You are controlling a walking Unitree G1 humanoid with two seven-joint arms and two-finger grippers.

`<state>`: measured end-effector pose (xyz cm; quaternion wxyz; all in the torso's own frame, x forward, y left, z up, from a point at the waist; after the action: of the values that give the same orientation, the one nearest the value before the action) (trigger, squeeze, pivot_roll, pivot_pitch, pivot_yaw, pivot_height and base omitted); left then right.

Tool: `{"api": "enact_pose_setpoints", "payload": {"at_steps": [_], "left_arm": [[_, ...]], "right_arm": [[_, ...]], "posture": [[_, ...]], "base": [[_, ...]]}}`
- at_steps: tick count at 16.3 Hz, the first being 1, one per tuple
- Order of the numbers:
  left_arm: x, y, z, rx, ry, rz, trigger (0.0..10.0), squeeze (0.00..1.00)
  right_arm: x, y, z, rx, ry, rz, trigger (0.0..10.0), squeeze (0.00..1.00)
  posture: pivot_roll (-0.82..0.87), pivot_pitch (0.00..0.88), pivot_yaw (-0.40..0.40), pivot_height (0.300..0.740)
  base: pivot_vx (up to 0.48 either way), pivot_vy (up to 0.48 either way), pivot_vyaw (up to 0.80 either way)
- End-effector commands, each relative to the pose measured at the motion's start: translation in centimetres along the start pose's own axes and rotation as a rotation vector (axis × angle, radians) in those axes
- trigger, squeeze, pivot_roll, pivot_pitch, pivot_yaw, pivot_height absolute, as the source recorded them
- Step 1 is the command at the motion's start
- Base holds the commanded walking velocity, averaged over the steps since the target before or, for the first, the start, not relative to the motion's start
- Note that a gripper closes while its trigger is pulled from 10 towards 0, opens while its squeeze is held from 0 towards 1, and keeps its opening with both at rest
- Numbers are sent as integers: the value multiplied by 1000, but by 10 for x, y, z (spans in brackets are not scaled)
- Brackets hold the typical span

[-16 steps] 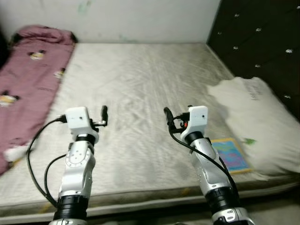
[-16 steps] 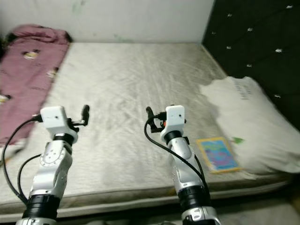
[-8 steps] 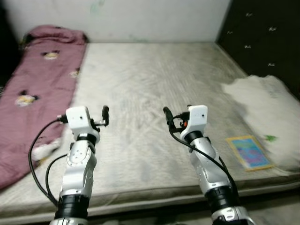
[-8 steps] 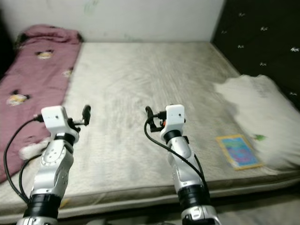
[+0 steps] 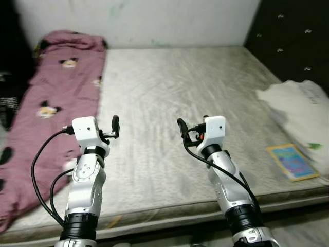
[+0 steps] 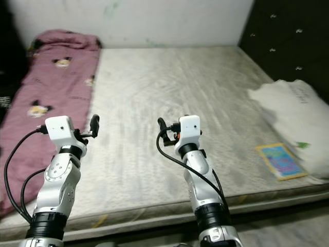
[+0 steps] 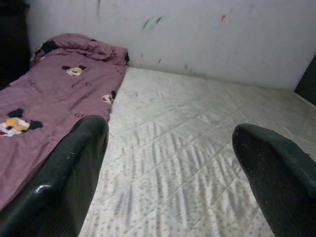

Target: Clean up the room

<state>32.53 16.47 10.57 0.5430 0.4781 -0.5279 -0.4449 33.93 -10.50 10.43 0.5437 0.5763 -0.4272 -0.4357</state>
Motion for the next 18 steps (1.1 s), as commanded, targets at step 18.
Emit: {"api": "enact_pose_setpoints", "payload": {"at_steps": [18], "left_arm": [[14,1,-5,-9,-41,5,10000,0]], "right_arm": [[12,2,-3,0,-60,15,10000,0]], "posture": [[41,0,-15,740]], "base": [[0,480,142]]}}
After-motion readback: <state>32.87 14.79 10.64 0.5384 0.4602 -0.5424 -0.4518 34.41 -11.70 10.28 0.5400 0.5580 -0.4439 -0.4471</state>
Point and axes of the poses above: a point about 5 cm out from each wrist's last joint towards the gripper, its own z axis pointing back from the gripper into the wrist, its own y axis along the axis of the wrist's last joint, x = y × z, the point moved 2 cm from there along -z, pointing out of the wrist towards the gripper
